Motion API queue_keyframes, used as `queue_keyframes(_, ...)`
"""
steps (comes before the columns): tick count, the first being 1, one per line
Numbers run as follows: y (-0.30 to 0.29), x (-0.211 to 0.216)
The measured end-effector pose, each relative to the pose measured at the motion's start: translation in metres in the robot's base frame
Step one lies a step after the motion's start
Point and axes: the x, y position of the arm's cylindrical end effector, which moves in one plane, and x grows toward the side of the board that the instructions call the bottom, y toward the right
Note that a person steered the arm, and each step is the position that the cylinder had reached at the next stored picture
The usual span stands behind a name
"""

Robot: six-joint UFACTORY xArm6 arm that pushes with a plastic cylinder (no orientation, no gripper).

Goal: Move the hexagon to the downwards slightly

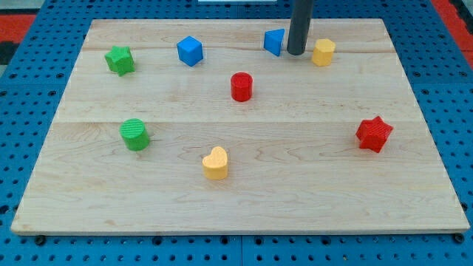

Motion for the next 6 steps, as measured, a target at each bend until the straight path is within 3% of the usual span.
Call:
queue_keyframes(3,0.003,-0.036)
queue_keyframes(4,0.049,-0.044)
queue_keyframes(5,0.059,-0.026)
queue_keyframes(6,0.031,0.001)
